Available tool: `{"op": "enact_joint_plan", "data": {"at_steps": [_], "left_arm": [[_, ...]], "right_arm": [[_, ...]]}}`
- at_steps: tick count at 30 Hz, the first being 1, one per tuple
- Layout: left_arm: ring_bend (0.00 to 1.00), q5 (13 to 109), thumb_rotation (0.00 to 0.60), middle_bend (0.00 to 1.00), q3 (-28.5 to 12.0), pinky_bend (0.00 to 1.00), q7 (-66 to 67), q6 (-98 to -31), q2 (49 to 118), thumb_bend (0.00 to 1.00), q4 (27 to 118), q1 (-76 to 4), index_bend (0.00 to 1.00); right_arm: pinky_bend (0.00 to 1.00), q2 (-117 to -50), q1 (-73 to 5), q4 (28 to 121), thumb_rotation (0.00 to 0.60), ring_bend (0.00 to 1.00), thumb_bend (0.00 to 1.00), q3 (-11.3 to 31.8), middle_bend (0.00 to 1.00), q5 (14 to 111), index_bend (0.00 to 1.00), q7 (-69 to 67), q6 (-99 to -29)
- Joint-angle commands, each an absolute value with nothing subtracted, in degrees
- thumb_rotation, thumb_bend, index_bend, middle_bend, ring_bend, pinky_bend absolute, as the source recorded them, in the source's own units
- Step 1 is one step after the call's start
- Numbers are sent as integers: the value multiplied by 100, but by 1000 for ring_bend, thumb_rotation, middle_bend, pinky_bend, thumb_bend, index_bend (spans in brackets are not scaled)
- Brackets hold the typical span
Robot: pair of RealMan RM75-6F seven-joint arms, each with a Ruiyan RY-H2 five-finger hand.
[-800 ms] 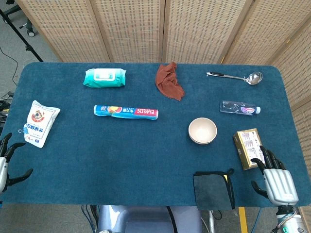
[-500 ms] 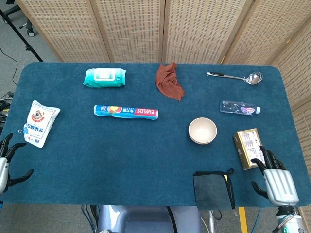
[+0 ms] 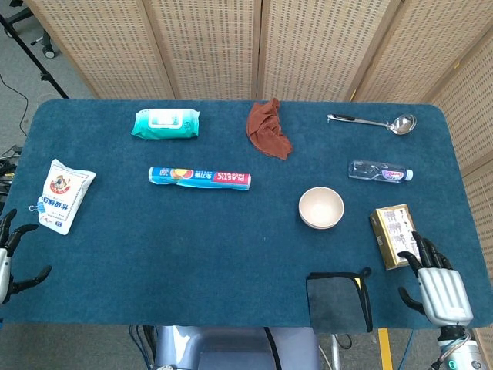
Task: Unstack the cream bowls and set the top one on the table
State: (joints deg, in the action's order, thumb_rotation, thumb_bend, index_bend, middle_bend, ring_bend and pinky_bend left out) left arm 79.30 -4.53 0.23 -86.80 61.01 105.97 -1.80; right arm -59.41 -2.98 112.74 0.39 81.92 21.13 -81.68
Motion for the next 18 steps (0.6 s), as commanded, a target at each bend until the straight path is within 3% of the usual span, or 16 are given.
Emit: {"op": "enact_joint_plan", "data": {"at_steps": [1,12,18], "left_arm": [[0,8028,600,0,-511,50,-127,-8844,6171,177,10529,-141,264],[0,8220,600,0,-581,50,-553,-9090,6217,176,10531,-73,264],[0,8196,600,0,-582,49,-517,-9029,6232,177,10523,-99,264]], "right_arm": [[207,-5944,-304,11265,600,0,311,47,0,8186,253,2107,-8168],[207,-5952,-320,11177,600,0,311,84,0,8150,253,1959,-8158],[207,-6152,-621,10931,600,0,311,328,0,8011,253,1828,-7868]]}}
